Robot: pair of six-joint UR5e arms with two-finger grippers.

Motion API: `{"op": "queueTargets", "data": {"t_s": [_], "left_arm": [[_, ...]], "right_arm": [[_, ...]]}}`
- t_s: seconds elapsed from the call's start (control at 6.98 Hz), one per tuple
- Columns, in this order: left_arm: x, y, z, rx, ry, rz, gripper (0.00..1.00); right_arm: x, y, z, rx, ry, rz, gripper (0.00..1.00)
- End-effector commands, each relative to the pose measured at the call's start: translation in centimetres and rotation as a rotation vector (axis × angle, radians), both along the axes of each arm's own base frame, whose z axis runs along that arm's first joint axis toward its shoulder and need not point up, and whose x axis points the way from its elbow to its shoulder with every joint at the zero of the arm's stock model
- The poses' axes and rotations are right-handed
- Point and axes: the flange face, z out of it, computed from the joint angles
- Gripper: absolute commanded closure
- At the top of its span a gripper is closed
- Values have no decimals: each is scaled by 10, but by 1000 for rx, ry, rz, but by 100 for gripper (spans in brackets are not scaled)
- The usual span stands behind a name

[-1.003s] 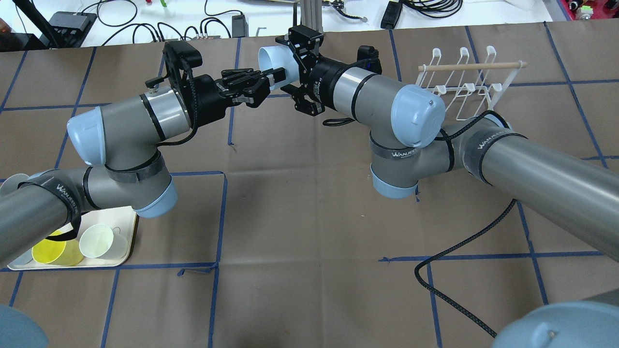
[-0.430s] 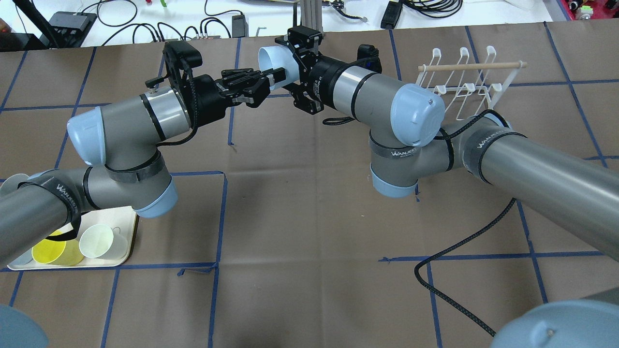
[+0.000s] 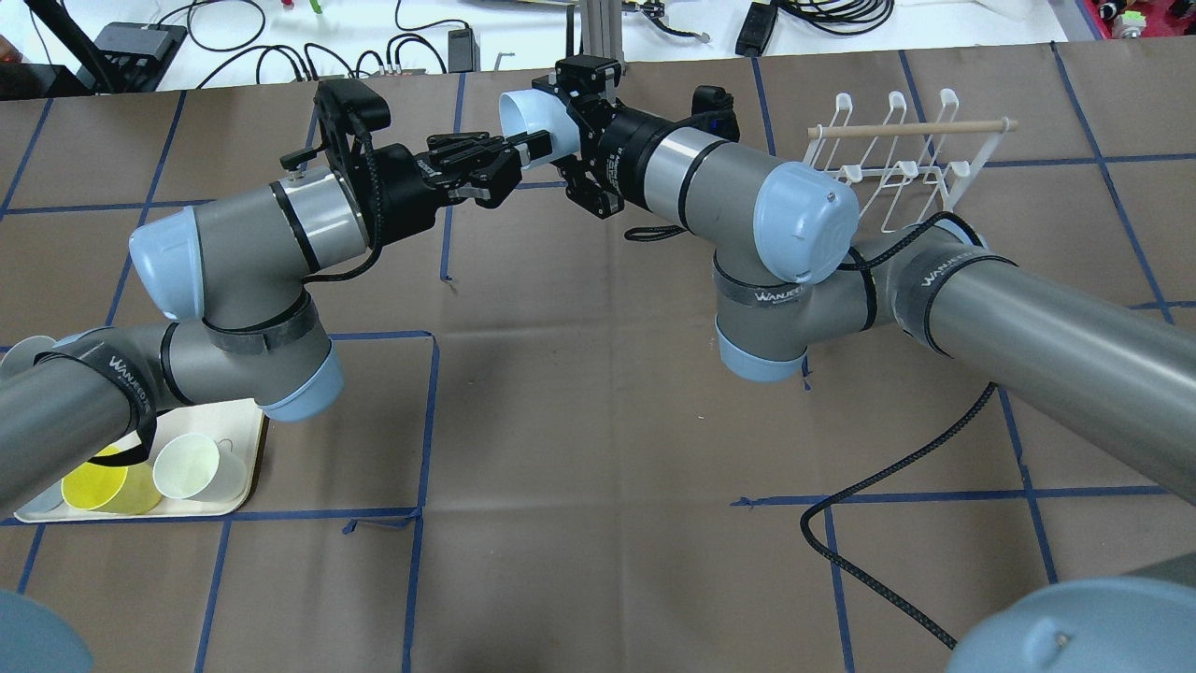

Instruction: Transfer IKEA cup to right arm and place on rack

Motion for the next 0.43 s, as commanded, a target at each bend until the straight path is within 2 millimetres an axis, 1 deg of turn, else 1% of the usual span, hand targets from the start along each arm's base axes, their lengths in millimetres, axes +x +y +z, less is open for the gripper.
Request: {"op": "queueTargets", "data": {"t_s": [0.0, 0.29], "left_arm": [[1, -2, 1, -1, -2, 9, 83], [1, -4, 4, -6, -4, 14, 59]], "right_arm": [[-1, 0, 1, -2, -1, 0, 36], [0, 0, 1, -1, -1, 1, 36]]}}
